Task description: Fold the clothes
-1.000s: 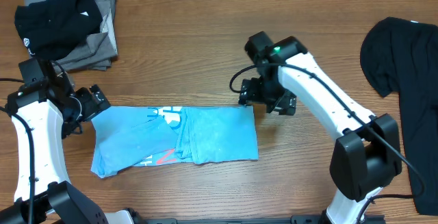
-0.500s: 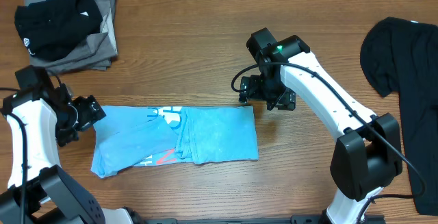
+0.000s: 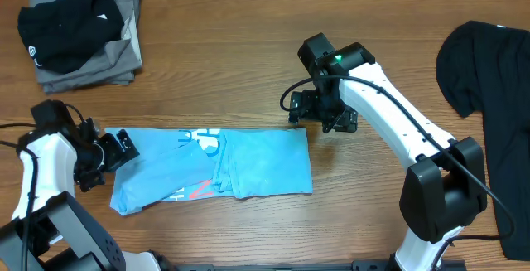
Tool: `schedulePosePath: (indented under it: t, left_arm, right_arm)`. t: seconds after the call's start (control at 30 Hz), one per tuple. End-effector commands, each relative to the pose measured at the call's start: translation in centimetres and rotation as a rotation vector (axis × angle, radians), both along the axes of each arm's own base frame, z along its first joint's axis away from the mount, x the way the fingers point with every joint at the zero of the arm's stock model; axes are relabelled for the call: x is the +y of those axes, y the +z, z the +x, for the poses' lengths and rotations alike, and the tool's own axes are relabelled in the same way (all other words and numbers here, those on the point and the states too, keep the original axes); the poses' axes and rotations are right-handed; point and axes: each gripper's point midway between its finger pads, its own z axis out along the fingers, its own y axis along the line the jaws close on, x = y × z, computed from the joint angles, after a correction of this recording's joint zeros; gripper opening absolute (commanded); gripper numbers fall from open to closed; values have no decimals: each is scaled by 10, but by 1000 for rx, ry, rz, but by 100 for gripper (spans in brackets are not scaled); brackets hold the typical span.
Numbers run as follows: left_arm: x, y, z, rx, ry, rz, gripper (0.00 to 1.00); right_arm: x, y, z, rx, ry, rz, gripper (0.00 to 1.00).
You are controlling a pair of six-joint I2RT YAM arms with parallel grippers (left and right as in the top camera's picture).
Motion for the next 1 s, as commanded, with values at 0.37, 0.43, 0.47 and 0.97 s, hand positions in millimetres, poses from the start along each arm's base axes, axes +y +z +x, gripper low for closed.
schedulePosePath:
  t: [0.37,0.43,0.47,0.97]
  left_arm:
    - [-11,-49,13,-17,-136,-105,100]
    - [-14,-56,12,-5,-146,-129,100]
    - [-15,-60,10,5,-151,-139,100]
    - [-31,-81,-11,115,-151,-229,41]
  right_arm:
    - [3,20,5,-54,10,28,100]
    - [4,20,7,-61,9,32,100]
    - [4,20,7,-63,9,33,100]
    - [8,20,8,-65,8,54,100]
